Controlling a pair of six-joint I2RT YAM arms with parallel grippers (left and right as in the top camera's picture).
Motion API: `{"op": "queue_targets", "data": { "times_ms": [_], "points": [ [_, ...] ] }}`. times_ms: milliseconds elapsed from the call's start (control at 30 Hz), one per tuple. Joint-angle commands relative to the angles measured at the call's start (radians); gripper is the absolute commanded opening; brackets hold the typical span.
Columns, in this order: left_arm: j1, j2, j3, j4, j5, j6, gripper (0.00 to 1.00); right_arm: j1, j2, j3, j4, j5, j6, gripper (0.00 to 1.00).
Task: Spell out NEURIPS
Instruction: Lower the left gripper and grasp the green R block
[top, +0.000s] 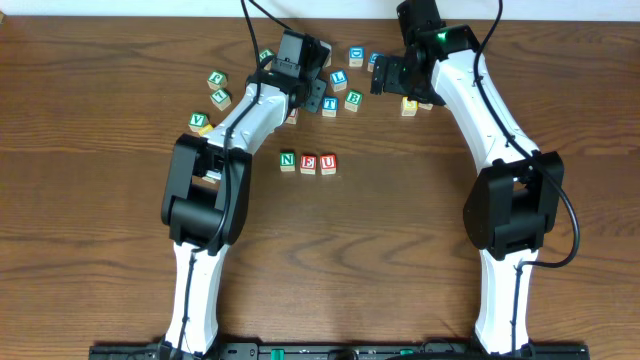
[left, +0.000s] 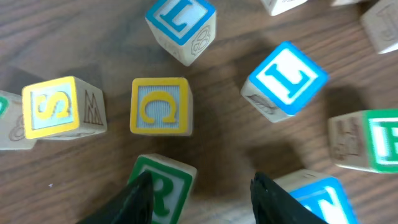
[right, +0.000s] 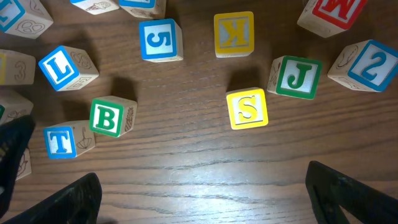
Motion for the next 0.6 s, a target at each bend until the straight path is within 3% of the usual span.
{"op": "queue_targets", "data": {
  "times_ms": [0,567],
  "points": [
    [0.011,0.039,0.026,0.017,-0.025,0.011,0.50,0.009,-0.023,0.022,-0.001,0.016,0.004,0.99],
    [0.027,0.032,0.027,0.045,-0.062,0.011,0.50,0.009,-0.023,0.022,-0.001,0.016,0.004,0.99]
  ]
}}
